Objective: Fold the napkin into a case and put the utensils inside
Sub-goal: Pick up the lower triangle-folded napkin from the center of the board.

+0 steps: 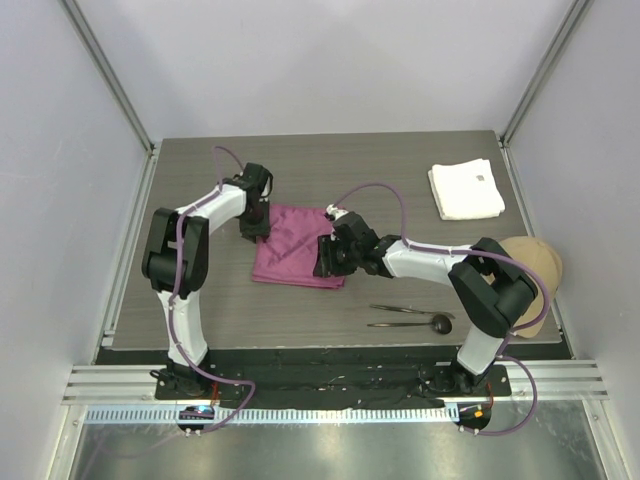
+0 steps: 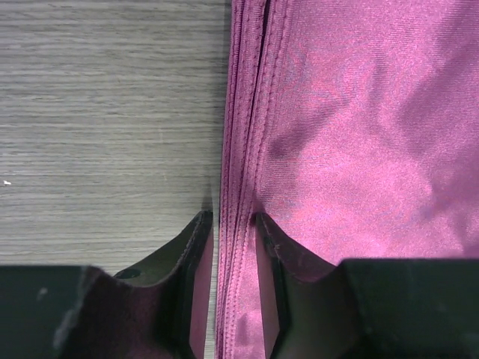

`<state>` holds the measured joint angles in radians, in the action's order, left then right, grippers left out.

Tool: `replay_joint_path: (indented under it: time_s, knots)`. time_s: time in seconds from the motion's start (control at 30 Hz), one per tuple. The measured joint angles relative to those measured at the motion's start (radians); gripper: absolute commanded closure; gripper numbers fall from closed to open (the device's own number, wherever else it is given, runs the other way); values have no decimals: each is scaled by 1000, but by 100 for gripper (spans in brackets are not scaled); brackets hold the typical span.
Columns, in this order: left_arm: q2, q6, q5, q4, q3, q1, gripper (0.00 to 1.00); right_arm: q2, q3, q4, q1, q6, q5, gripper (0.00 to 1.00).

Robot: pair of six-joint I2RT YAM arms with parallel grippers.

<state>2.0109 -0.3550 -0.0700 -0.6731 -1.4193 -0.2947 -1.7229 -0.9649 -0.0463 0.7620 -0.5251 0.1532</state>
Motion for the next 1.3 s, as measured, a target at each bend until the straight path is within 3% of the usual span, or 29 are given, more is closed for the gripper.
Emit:
replay_joint_path:
  time_s: [0.27,0.53,0.9,1.3]
  knots:
    - [14,-13,-2,-8,-17,-5,79,19,5,4,0,0,3,53]
    - [6,-36,2,31,0,-6,100,42,31,8,0,4,3,52]
    - [-21,-61,-24,48,24,-20,100,-56,-44,8,0,-12,44,57]
    - [-56,-119,-34,-56,35,-100,100,-154,-92,79,0,-76,110,77]
